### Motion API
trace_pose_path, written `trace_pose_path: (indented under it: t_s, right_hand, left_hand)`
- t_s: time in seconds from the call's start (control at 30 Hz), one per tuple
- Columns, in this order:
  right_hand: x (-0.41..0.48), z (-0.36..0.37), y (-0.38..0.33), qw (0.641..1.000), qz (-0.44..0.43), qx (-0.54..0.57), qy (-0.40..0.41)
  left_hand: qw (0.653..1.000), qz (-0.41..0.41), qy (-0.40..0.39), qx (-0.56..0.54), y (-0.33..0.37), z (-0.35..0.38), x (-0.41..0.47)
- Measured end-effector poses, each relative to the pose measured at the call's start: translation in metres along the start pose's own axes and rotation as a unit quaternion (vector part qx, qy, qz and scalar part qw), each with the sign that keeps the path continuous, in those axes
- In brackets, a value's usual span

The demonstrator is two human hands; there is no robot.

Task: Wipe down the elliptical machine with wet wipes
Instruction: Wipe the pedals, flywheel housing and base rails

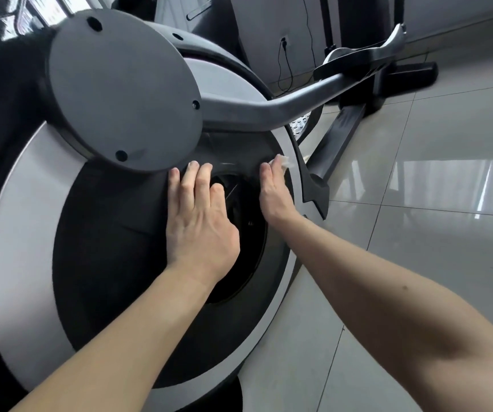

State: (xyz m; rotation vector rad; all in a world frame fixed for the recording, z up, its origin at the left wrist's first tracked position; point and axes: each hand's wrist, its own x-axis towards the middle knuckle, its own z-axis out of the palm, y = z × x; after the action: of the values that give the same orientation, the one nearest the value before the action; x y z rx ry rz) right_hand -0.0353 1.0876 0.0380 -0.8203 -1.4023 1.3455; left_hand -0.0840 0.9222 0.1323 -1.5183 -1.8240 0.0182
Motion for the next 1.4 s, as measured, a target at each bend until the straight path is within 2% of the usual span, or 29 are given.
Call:
trace_pose_path:
  t_s: [0.1,0.17,0.27,0.3,0.43,0.53,0.6,0.67,0.77,0.87,0.9,1.0,1.07,1.13,1.27,1.4]
  right_hand:
    - [-0.015,0.009,0.025,0.999,0.037,-0.016,0.016]
    - [-0.048,0.014,0.056,0.994,0.104,-0.009,0.017]
    - [-0.103,0.023,0.1,0.974,0.219,-0.021,-0.047]
    - [-0.111,0.026,0.104,0.971,0.23,-0.028,-0.061]
    - [-0.073,0.025,0.067,0.981,0.191,0.027,0.007]
    - [-0.05,0.016,0.028,0.998,0.062,0.018,0.013]
    - [-0.055,0.019,0.02,1.0,0.018,0.024,0.005]
    - [-0.074,0.027,0.037,0.998,0.05,0.027,0.007]
    - [-0.101,0.042,0.071,0.975,0.22,0.034,-0.01]
    - [-0.092,0.046,0.06,0.95,0.31,0.038,0.016]
    - [-0.085,0.044,0.048,0.953,0.298,0.035,0.026]
    - [-0.07,0.03,0.022,0.99,0.14,0.02,0.021]
    - [-0.067,0.022,0.016,0.995,0.1,0.004,0.009]
    - [-0.074,0.021,0.023,0.993,0.121,-0.001,0.011]
    - [-0.126,0.034,0.056,0.971,0.239,-0.008,-0.011]
    - [-0.154,0.054,0.07,0.95,0.311,0.002,-0.012]
  left_hand:
    - [1.0,0.005,-0.006,-0.005,0.001,0.003,-0.002]
    - [1.0,0.006,-0.004,-0.01,-0.001,0.003,-0.002]
    - [1.0,0.008,-0.002,-0.012,-0.003,0.004,-0.003]
    - [1.0,0.009,-0.003,-0.013,-0.003,0.003,-0.003]
    - [1.0,0.012,0.001,-0.022,-0.002,0.001,-0.003]
    - [0.999,0.017,0.0,-0.027,-0.005,0.0,-0.006]
    - [0.999,0.021,-0.003,-0.027,-0.008,0.0,-0.007]
    - [0.999,0.027,-0.007,-0.023,-0.011,-0.001,-0.009]
    - [0.999,0.028,-0.015,-0.027,-0.012,-0.004,-0.009]
    - [0.999,0.028,-0.022,-0.027,-0.012,-0.006,-0.009]
    - [0.999,0.027,-0.023,-0.029,-0.011,-0.007,-0.009]
    - [0.998,0.032,-0.027,-0.038,-0.012,-0.008,-0.011]
    - [0.998,0.035,-0.025,-0.047,-0.014,-0.007,-0.014]
    - [0.997,0.042,-0.033,-0.051,-0.013,-0.007,-0.019]
    - [0.996,0.051,-0.052,-0.045,-0.015,-0.008,-0.034]
    - [0.995,0.057,-0.059,-0.048,-0.022,-0.014,-0.048]
